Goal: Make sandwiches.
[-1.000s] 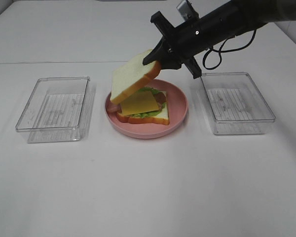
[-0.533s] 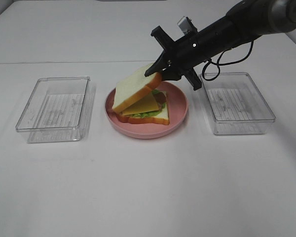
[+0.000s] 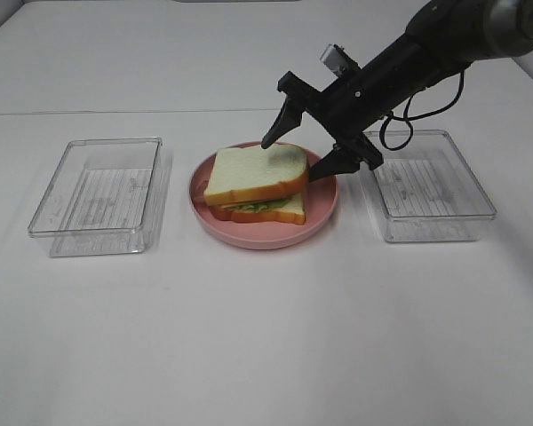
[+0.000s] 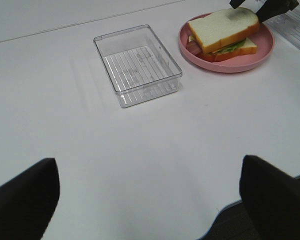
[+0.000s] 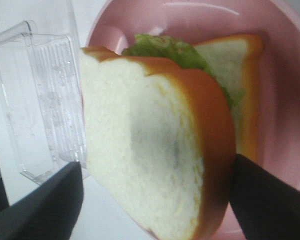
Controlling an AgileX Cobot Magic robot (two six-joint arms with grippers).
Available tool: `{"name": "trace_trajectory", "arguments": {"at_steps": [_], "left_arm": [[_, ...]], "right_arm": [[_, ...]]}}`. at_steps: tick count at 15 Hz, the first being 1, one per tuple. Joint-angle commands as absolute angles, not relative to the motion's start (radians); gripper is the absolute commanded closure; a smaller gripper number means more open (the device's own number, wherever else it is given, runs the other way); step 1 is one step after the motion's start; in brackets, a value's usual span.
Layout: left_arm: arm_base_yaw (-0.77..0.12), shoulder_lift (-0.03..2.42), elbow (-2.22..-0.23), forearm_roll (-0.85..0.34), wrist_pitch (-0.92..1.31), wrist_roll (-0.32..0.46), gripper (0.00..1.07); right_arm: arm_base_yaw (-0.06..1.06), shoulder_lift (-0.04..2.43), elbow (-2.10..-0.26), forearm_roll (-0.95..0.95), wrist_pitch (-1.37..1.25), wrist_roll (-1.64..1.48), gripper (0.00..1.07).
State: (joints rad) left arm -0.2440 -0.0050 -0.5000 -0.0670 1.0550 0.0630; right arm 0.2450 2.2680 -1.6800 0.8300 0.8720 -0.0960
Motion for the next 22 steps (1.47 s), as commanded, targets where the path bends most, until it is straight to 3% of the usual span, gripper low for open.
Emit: {"name": "trace_trajectory", "arguments": {"at_steps": [1,6,12,22], "left_arm": [[-0.246,-0.028,-0.499,-0.071,1.046,0.063,0.14],[-0.246,-0.028,-0.499,-0.071,1.046,0.063,0.14],[-0.246,-0.028,-0.499,-0.073,1.046,0.063,0.14],[-0.246,-0.028,-0.499,-0.075,1.046,0.063,0.14]], "right_arm": [[0.245,2.219,-1.682,0.733,0.911,-0.088,0.25],[0.245,2.057,-1.682,0.403,1.122,-0.083,0.25],[0.245,1.789,-1.613,0.277,1.246,-0.077,0.25],[0.245,0.922,-0.875,0.143,1.184,-0.030,0.25]]}}
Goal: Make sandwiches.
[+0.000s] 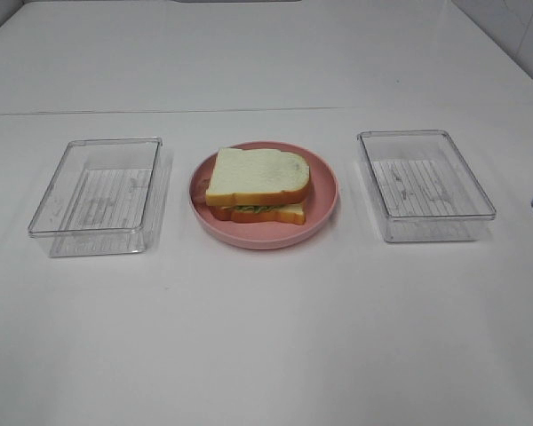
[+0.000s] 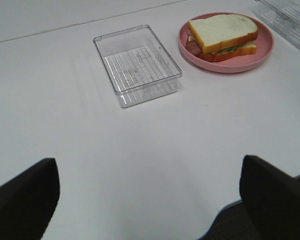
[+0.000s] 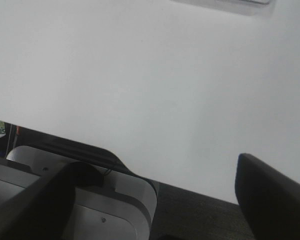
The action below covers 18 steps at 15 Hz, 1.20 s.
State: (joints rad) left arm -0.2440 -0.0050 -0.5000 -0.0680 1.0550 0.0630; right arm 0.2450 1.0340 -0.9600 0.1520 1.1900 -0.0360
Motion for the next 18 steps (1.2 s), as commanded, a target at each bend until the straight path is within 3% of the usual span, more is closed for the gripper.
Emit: {"name": "trace_trajectory", "arguments": {"at_steps": [1,9,18], "left_arm": [[-0.246,-0.028,-0.499,-0.075,1.046,0.063,0.14],[-0.246,-0.028,-0.499,-0.075,1.046,0.063,0.14],[-0.246,-0.025,-0.499,-0.075,1.046,0.063,0.14]], "right_arm": [[0.245,0.826,-0.803,0.137,1.184,-0.032,0.25],[0.245,0.168,-0.503,0.063,1.061,-0.047,0.26],[0.245,0.092,-0.504,0.071,1.062,-0.063,0.26]]}}
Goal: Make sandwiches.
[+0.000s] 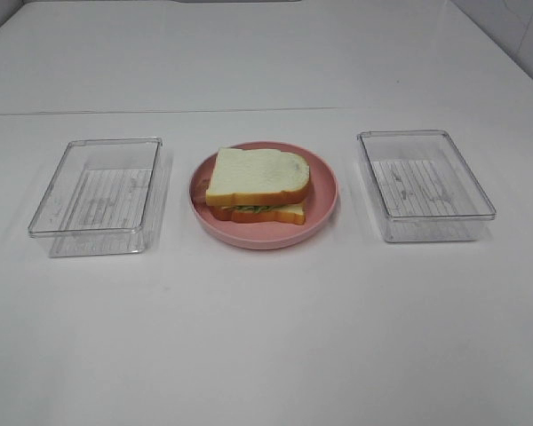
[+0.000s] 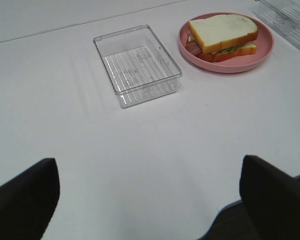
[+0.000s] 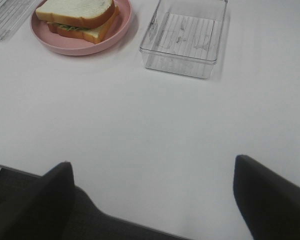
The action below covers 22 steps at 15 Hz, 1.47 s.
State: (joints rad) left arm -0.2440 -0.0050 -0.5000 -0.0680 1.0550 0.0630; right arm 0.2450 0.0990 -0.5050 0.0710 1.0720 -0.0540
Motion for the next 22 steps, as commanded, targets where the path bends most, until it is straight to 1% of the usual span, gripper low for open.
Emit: {"name": "trace_trajectory", "arguments": {"at_steps": [1,4,5,6,7,8,10,11,14,18,20,21,22], "left_arm": [[-0.246,-0.025,-0.499,-0.075,1.046,0.063,0.14],[-0.245,-0.026,-0.499,-0.074,1.046,0.063,0.14],[-0.227,-0.026,-0.499,-0.075,1.046,0.063,0.14],[-0.198,-0.026,-0.499,-0.075,1.046,0.063,0.14],[-0.153,-0.026,-0.499,-0.075,1.046,0.064,0.14],[-0.067,-0.026,-0.499,-0.075,1.046,0.064,0.14],[0.021,-0.026,-0.499,-0.075,1.046,0.064,0.14],[0.043,-0.026,-0.499,-0.075,1.046,0.064,0.14],[0.043,-0.029,-0.499,-0.075,1.046,0.064,0.14],[0.043,-0.029,-0.499,-0.075,1.046,0.064,0.14],[0.041,-0.029,-0.499,-0.075,1.046,0.064,0.14],[0.036,-0.029,-0.499,-0.075,1.046,0.064,0.14],[0.002,-0.029,-0.499,-0.074,1.046,0.064,0.14]], "right_arm": [[0.245,0.092,-0.504,0.071,1.062,-0.063,0.26],[0.245,0.089,-0.504,0.071,1.062,-0.063,0.26],[0.242,0.088,-0.504,0.071,1.062,-0.063,0.26],[0.221,0.088,-0.504,0.071,1.062,-0.062,0.26],[0.177,0.088,-0.504,0.071,1.062,-0.062,0.26],[0.109,0.088,-0.504,0.071,1.062,-0.062,0.26],[0.039,0.088,-0.504,0.071,1.062,-0.062,0.26],[0.019,0.088,-0.504,0.071,1.062,-0.062,0.26],[0.010,0.087,-0.504,0.071,1.062,-0.062,0.26],[0.010,-0.023,-0.504,0.071,1.061,-0.062,0.26],[0.010,-0.020,-0.504,0.071,1.060,-0.062,0.26],[0.010,-0.020,-0.504,0.071,1.060,-0.062,0.26],[0.010,-0.020,-0.504,0.071,1.060,-0.062,0.26]]}}
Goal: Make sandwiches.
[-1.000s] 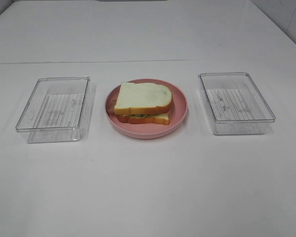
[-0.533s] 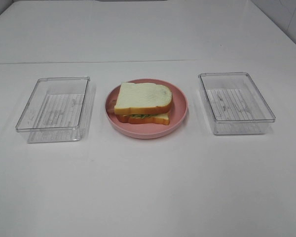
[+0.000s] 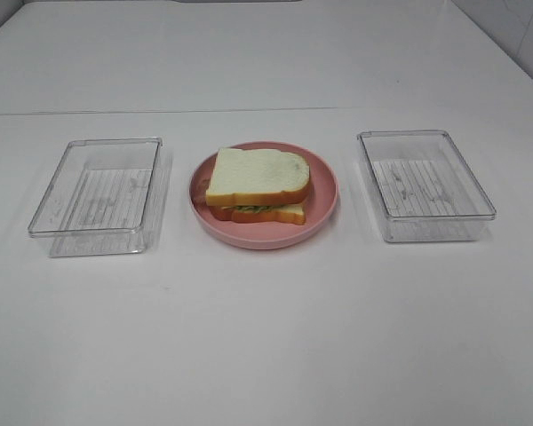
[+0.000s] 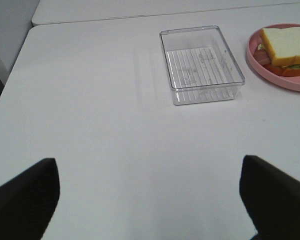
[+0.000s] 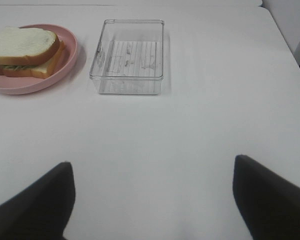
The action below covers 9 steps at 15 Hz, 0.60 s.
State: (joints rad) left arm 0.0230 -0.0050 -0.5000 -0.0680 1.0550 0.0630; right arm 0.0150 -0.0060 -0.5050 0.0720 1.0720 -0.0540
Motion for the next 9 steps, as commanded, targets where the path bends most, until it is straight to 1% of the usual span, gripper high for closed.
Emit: {"name": "trace_trajectory", "arguments": {"at_steps": [1,9], "left_arm": [[-0.010,-0.029,-0.499,-0.074,1.046,0.064,0.14],[-0.016,-0.030,-0.499,-0.074,1.046,0.064,0.14]], "right_arm": [[0.010,-0.020,-0.504,0.071,1.060,-0.062,0.26],[0.010,-0.020,-0.504,0.071,1.060,-0.062,0.26]]}}
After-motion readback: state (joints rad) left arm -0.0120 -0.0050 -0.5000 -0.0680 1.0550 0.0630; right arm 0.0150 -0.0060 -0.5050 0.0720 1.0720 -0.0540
